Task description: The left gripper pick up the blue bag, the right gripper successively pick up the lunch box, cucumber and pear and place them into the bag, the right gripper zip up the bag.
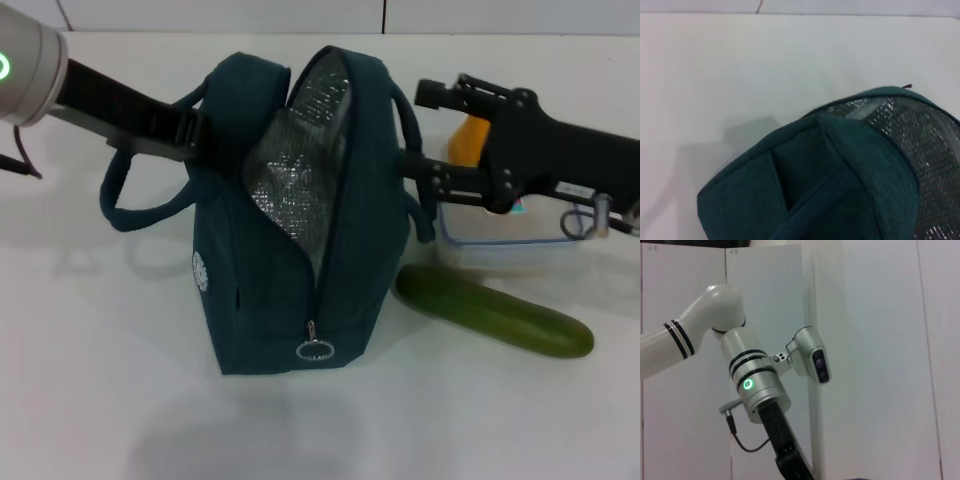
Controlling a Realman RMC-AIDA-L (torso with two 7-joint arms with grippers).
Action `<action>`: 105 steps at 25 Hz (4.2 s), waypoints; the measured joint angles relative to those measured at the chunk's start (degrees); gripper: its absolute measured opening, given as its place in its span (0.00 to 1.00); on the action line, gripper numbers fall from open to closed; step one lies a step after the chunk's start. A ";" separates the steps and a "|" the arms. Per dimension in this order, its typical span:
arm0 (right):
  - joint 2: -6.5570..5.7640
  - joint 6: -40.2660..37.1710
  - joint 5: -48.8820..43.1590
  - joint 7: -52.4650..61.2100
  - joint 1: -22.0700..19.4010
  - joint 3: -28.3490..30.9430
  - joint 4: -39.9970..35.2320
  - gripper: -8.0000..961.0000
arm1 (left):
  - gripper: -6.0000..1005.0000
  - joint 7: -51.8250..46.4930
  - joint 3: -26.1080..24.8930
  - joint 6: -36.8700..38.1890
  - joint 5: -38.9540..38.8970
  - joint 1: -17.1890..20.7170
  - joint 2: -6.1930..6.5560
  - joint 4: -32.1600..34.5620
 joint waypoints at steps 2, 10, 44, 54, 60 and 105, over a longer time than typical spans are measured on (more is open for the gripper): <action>0.00 0.22 1.03 -0.21 0.52 -0.97 -0.12 0.83 | 0.06 -0.39 0.02 0.00 -0.16 -0.01 -0.10 0.77; 0.00 6.83 3.85 0.19 2.39 -5.22 0.25 0.83 | 0.06 -1.44 0.88 -0.39 -3.77 0.22 -1.26 2.76; -0.79 14.54 14.68 0.71 -8.33 -16.34 -4.59 0.83 | 0.06 -0.47 -2.01 -1.34 -8.27 2.22 -0.89 2.98; -1.22 10.65 15.65 3.94 -16.14 -1.87 -3.16 0.83 | 0.06 -0.27 -1.84 -1.33 -8.27 2.83 -0.85 2.84; -2.35 11.97 15.69 8.26 -15.85 4.41 4.01 0.83 | 0.06 0.01 -1.89 -1.25 -8.26 2.92 -0.92 2.84; -2.20 16.36 3.75 39.90 -11.72 4.58 10.31 0.83 | 0.06 0.06 -1.59 -1.06 -8.26 2.56 -0.76 2.44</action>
